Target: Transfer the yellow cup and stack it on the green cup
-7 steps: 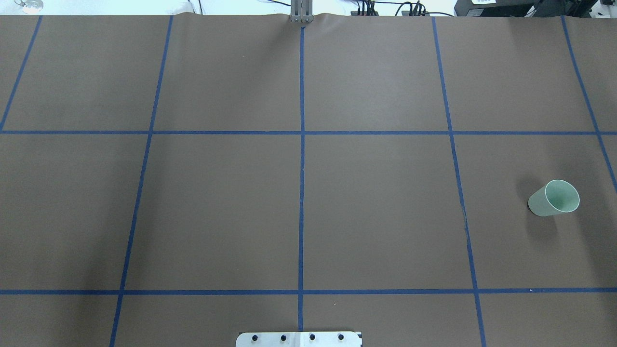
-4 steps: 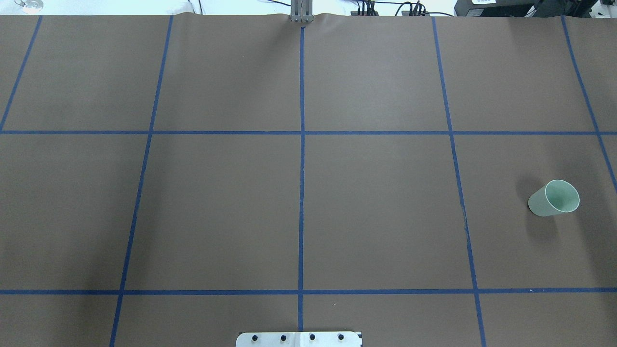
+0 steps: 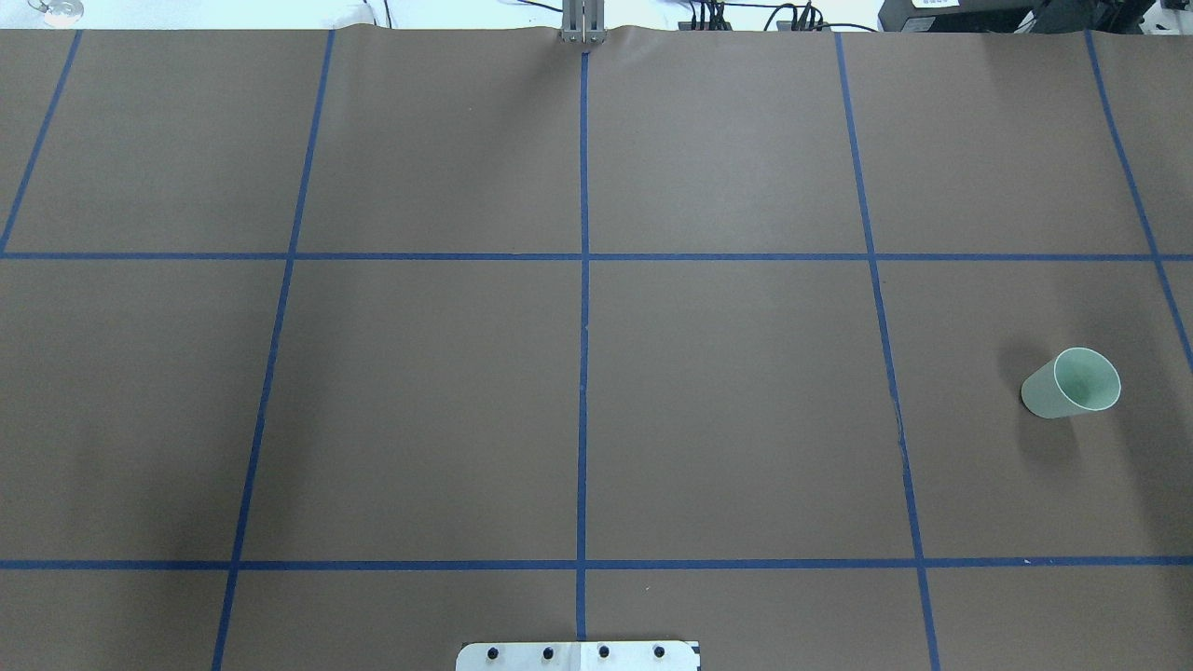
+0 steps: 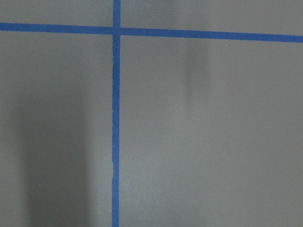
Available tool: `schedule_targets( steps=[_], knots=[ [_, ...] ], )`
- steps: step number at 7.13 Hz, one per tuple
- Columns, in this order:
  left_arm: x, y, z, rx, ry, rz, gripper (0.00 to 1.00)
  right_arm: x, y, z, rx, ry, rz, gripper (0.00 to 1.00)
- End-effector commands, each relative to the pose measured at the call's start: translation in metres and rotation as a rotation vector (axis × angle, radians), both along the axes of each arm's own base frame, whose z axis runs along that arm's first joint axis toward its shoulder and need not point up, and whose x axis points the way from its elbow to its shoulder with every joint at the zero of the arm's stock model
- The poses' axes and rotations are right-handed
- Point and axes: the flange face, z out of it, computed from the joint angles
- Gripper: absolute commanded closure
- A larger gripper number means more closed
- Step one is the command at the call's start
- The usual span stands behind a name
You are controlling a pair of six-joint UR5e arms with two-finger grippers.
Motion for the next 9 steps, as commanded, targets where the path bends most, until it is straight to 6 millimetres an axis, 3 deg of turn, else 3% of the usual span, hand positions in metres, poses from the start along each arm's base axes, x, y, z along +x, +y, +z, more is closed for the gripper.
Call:
schedule_targets(
  steps=[1, 2, 4, 7, 9],
  knots=[
    [0.000, 0.001, -0.017, 0.192, 0.006, -0.007, 0.00, 0.000, 0.001, 0.002, -0.003, 0.001, 0.000, 0.00],
    [0.000, 0.002, -0.028, 0.246, 0.026, -0.042, 0.00, 0.000, 0.003, 0.003, -0.006, 0.000, 0.000, 0.00],
    [-0.006, -0.001, -0.032, 0.151, 0.023, -0.194, 0.00, -0.001, 0.003, 0.002, -0.008, -0.009, 0.001, 0.00],
    [-0.010, -0.004, -0.055, 0.022, 0.052, -0.453, 0.00, -0.001, 0.003, 0.001, -0.008, -0.011, 0.001, 0.00],
    [0.021, -0.008, -0.045, -0.039, -0.031, -0.584, 0.00, -0.001, 0.003, 0.001, -0.008, -0.011, 0.001, 0.00]
  ],
)
